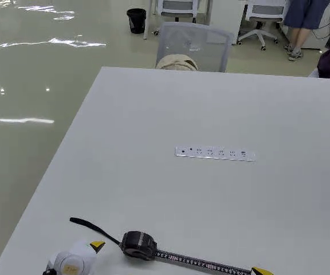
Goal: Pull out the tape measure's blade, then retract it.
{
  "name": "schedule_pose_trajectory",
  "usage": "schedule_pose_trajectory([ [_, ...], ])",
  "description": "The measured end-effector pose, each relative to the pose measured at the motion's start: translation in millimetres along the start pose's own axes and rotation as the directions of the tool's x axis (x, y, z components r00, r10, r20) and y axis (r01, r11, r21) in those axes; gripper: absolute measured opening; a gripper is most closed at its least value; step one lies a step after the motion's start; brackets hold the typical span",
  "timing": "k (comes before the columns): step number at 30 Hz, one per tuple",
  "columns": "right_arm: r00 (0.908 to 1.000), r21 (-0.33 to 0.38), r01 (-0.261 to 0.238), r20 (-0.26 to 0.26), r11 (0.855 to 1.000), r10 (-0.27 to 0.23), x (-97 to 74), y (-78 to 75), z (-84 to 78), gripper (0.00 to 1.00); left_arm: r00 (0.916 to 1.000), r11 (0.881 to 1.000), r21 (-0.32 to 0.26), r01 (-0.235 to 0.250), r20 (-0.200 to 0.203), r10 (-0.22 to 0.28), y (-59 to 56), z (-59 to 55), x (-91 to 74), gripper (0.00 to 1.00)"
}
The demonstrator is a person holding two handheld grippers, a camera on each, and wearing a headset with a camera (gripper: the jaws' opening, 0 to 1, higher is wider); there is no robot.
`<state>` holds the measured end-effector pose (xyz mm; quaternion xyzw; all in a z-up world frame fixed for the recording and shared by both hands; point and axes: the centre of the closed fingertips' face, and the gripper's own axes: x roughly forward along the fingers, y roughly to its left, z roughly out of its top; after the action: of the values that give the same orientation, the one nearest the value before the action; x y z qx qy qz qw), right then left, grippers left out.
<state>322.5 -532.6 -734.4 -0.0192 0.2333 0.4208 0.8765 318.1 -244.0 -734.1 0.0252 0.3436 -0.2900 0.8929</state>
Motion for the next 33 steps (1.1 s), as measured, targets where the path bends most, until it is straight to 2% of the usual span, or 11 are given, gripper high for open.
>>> schedule_pose_trajectory([
  [6,0.9996,0.005,0.027,0.004,1.000,-0.027,-4.9,3.0,-0.8,0.58,0.9997,0.999,-0.035,-0.010,0.020,0.011,-2.9,-2.1,-5.5,0.81],
  [12,0.9962,0.021,0.078,0.036,0.997,-0.079,-12.9,2.0,4.0,0.58,0.9987,0.998,-0.061,-0.020,0.045,0.022,-7.7,-2.8,-11.6,0.81],
  [15,0.9934,0.029,0.103,0.048,0.994,-0.104,-16.6,0.3,4.8,0.58,0.9976,0.997,-0.073,-0.035,0.058,0.039,-7.1,-3.4,-15.1,0.81],
  [18,0.9904,0.026,0.129,0.047,0.991,-0.130,-19.4,1.2,6.0,0.58,0.9960,0.992,-0.115,-0.051,0.067,0.059,-7.5,-4.0,-20.3,0.81],
  [21,0.9888,0.028,0.140,0.049,0.990,-0.141,-21.3,2.6,5.8,0.59,0.9946,0.990,-0.121,-0.075,0.062,0.083,-7.5,-6.7,-25.2,0.81],
  [23,0.9866,0.028,0.150,0.061,0.988,-0.151,-22.8,4.9,8.6,0.58,0.9934,0.988,-0.134,-0.079,0.072,0.089,-7.6,-7.7,-28.3,0.81],
  [27,0.9859,0.030,0.150,0.070,0.988,-0.152,-22.6,8.9,10.8,0.59,0.9928,0.990,-0.125,-0.066,0.091,0.077,-12.8,-6.9,-33.0,0.80],
  [29,0.9856,0.032,0.143,0.086,0.989,-0.146,-23.5,13.1,15.8,0.59,0.9882,0.989,-0.150,-0.011,0.150,0.034,-21.3,1.9,-35.7,0.79],
  [33,0.9848,0.037,0.139,0.101,0.990,-0.142,-25.9,16.1,20.4,0.59,0.9887,0.991,-0.132,-0.027,0.143,0.046,-19.6,0.5,-41.6,0.80],
])
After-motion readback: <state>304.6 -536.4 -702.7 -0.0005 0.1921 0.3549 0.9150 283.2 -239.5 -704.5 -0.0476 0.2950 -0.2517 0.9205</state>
